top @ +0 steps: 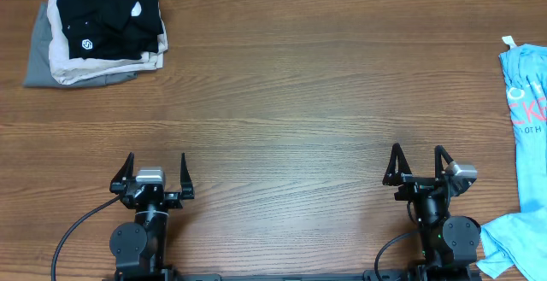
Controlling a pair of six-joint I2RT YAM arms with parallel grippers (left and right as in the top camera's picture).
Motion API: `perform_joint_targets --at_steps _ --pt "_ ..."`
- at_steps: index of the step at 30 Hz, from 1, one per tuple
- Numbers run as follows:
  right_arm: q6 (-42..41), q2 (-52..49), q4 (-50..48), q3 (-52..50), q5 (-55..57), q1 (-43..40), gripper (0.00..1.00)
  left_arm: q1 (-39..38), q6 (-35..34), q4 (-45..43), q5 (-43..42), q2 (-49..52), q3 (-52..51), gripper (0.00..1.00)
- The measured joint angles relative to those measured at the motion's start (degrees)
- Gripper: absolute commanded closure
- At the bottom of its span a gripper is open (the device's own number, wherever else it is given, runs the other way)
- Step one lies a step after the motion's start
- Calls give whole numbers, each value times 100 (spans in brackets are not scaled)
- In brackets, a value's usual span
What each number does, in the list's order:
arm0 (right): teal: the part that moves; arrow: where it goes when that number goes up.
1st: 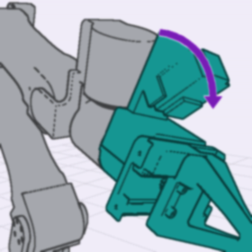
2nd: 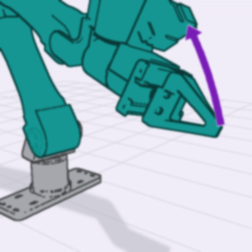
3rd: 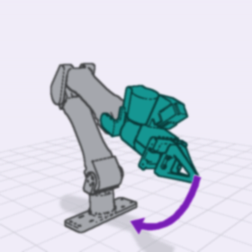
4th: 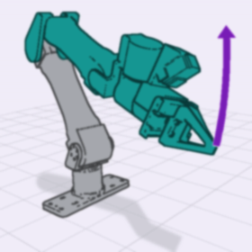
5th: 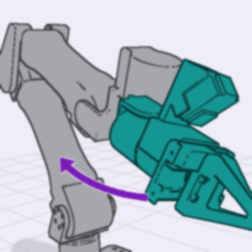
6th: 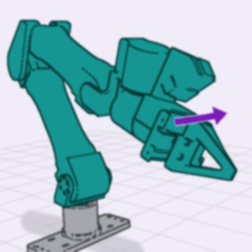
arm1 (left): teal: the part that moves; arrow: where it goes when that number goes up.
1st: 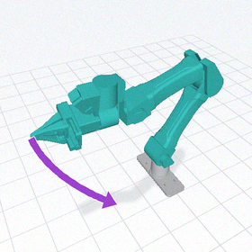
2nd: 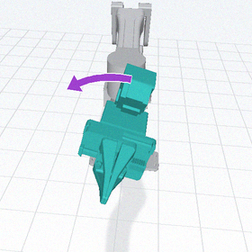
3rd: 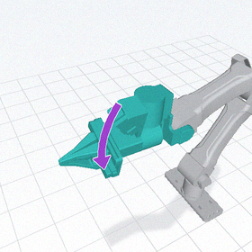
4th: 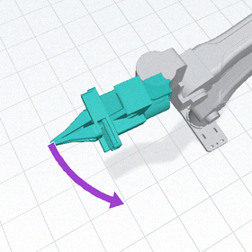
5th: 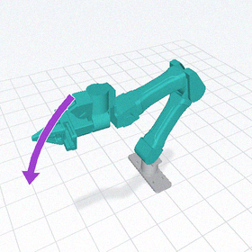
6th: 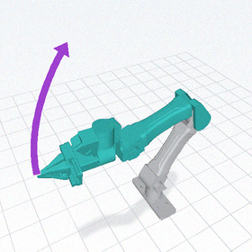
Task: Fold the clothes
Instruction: 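Raise the right gripper and swing it toward the light-blue T-shirt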
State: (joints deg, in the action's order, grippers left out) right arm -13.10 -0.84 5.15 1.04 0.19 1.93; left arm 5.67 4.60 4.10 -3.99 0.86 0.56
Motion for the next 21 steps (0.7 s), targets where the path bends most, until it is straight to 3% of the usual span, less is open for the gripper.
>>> perform_joint_targets --at_steps 4,13,19,21 --pt "-96 0 -190 0 -48 0 0 0 0 0 0 0 0 0" --pt "-1628 0 -260 0 -1759 4 0 0 0 0 0 0 0 0" --pt "-2184 0 -1939 2 -2238 4 0 0 2 4 2 0 0 0" --pt "-2109 -2 -2050 26 -2245 4 0 0 2 2 2 0 0 0"
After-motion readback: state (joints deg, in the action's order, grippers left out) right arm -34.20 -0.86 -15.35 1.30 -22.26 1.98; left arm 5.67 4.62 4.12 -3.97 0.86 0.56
